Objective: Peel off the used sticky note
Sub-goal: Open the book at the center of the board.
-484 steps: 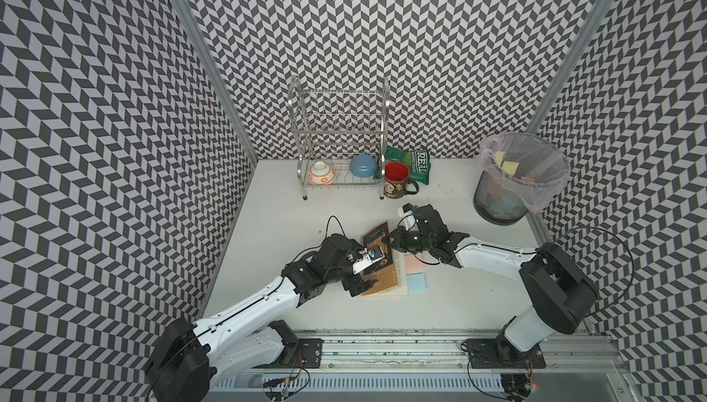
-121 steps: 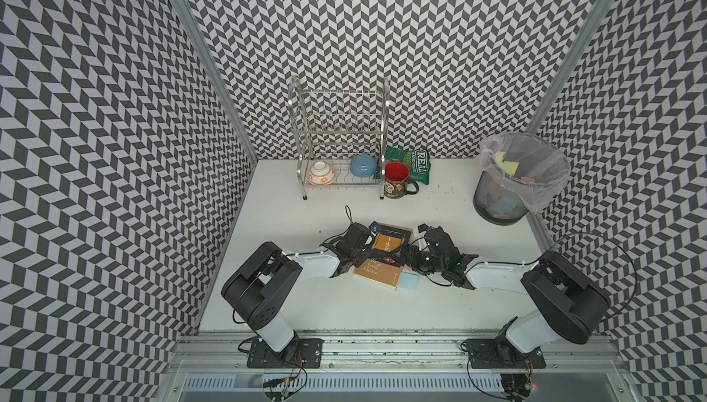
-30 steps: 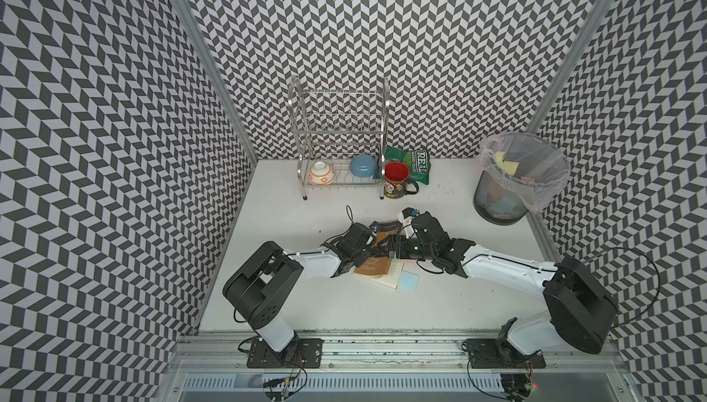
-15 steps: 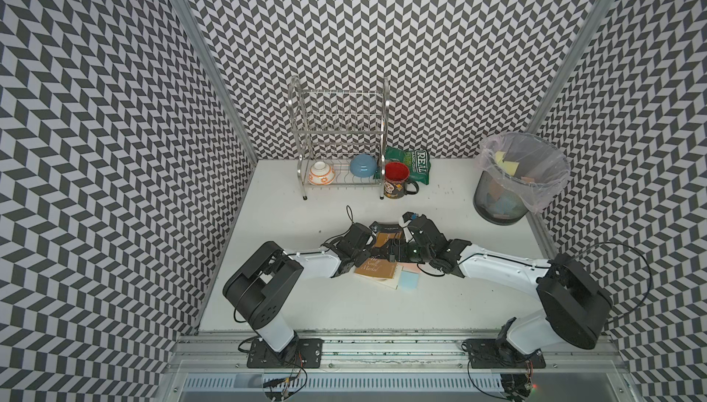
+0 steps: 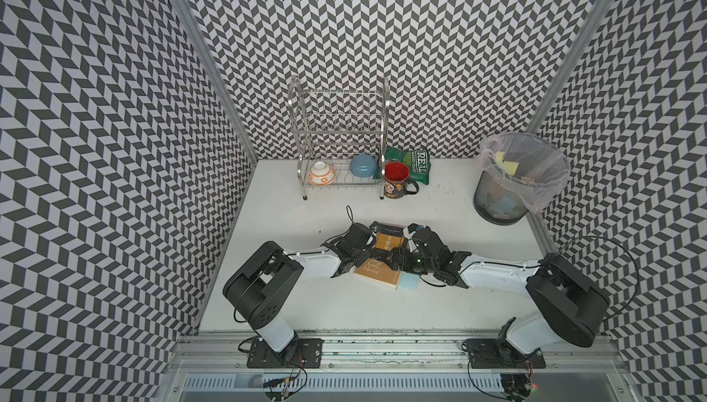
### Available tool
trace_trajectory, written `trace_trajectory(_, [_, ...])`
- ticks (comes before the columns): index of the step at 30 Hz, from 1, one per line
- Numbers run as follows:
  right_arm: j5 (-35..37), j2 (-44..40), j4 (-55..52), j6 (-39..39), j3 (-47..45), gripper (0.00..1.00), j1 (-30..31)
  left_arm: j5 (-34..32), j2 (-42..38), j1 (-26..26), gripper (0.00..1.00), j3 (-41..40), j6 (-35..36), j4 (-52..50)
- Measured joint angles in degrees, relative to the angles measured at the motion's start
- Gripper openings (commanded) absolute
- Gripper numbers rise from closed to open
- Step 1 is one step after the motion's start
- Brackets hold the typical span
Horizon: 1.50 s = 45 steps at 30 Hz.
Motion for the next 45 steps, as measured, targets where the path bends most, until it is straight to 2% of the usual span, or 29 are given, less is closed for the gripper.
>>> trace_trajectory(4, [-1.42, 0.50, 3.43, 1.55, -0.52, 0.69, -1.29, 0.04, 0.00, 0.00, 0.34, 0.02, 0.02, 0.00])
trace_trajectory(16, [-5.62, 4.46, 5.51, -0.04, 1.95, 0.67, -9.38, 0.83, 0.00, -0.22, 0.35, 0.02, 0.04, 0.07])
trace_trajectory(19, [-6.60, 5.99, 5.51, -1.01, 3.65, 0.59, -10.36, 0.87, 0.00, -0.22, 0.34, 0.02, 0.04, 0.07])
trace_trajectory(24, [-8.04, 6.58, 5.57, -1.95, 4.66, 0.30, -10.45, 2.05, -0.48, -0.22, 0.37, 1.66, 0.00, -3.41])
trace_trajectory(26, [-8.22, 6.56, 5.53, -1.84, 4.68, 0.27, -10.45, 3.15, -2.84, -0.22, 0.41, 2.12, 0.52, -5.97])
trace_trajectory(29, [-8.35, 6.21, 5.07, -1.16, 4.74, 0.20, -10.45, 6.12, -10.64, -0.48, 0.49, 2.95, 2.67, -10.10])
trace_trajectory(31, [-8.37, 5.75, 4.46, -0.63, 5.09, 0.11, -10.45, 9.38, -15.69, -0.66, 0.56, 4.31, 4.20, -12.52])
trace_trajectory(33, [-8.52, 5.25, 3.50, 0.33, 5.86, 0.07, -10.45, 12.81, -20.50, -1.36, 0.64, 4.68, 5.68, -13.49])
trace_trajectory(34, [-8.59, 5.05, 3.23, 0.81, 6.27, 0.07, -10.45, 14.23, -22.88, -2.08, 0.69, 4.42, 6.54, -13.94])
trace_trajectory(37, [-9.05, 4.92, 2.54, 2.43, 7.52, 0.06, -10.43, 16.41, -29.09, -6.23, 0.93, 0.85, 8.48, -13.49])
trace_trajectory(38, [-9.20, 4.92, 2.40, 2.99, 7.76, 0.06, -10.43, 16.61, -30.64, -7.89, 0.99, -0.96, 9.01, -13.22])
trace_trajectory(45, [-9.90, 4.94, 1.79, 6.16, 8.61, 0.06, -10.43, 16.31, -34.14, -14.88, 1.00, -11.19, 12.31, -12.61])
